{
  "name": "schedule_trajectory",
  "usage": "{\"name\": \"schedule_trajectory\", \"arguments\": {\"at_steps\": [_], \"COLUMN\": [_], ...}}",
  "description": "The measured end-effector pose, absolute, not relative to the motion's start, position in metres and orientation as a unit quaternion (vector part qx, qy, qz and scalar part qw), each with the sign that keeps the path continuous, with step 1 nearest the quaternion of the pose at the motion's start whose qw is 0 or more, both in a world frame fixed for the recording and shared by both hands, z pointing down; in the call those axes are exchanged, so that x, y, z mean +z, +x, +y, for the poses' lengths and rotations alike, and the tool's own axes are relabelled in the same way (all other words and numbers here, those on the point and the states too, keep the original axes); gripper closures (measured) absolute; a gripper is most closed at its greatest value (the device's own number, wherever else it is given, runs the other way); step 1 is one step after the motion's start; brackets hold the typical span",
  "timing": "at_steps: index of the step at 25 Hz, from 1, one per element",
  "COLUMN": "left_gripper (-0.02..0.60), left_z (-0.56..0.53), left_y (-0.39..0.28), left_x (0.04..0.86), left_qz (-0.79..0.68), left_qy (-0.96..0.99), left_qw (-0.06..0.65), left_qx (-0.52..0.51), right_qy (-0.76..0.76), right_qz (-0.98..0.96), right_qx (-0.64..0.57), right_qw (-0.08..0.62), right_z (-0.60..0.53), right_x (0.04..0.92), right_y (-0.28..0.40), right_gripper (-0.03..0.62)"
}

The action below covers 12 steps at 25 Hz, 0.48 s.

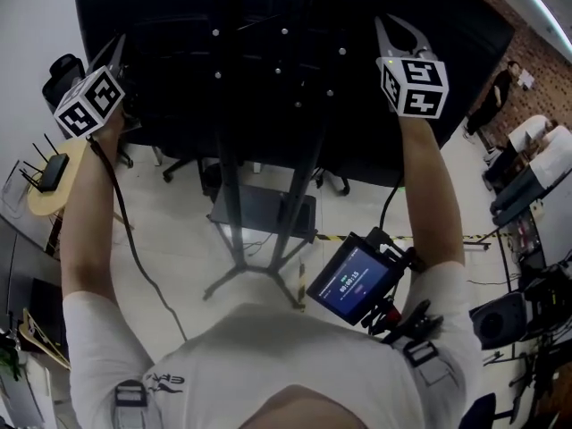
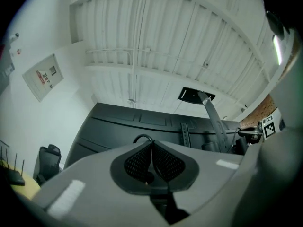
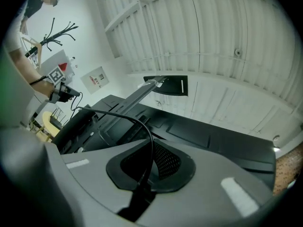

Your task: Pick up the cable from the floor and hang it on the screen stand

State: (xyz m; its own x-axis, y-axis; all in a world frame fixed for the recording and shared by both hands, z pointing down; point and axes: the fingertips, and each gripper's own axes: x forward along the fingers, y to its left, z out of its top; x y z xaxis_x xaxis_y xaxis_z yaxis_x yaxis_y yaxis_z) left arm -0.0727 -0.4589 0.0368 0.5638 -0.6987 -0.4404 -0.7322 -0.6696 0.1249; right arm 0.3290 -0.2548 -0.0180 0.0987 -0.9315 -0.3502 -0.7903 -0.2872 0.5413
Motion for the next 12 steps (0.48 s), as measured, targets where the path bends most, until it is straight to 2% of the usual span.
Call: {"name": "schedule_trajectory", "arguments": {"at_steps": [12], "left_gripper": [0.563], "left_z": [-0.488], "left_y": [-0.085], "left_x": [0.040], "left_qz": [0.388], "left_qy": [-0.885], "left_qw": [0.038], "left_qx": [0.253], "right_qy": [0.740], "right_qz": [-0.579], "right_qx": [-0.297], "right_qw": [0.171], "right_z": [-0.293], "right_x": [-0.021], "right_y": [0.324], "right_gripper": [0.565]}}
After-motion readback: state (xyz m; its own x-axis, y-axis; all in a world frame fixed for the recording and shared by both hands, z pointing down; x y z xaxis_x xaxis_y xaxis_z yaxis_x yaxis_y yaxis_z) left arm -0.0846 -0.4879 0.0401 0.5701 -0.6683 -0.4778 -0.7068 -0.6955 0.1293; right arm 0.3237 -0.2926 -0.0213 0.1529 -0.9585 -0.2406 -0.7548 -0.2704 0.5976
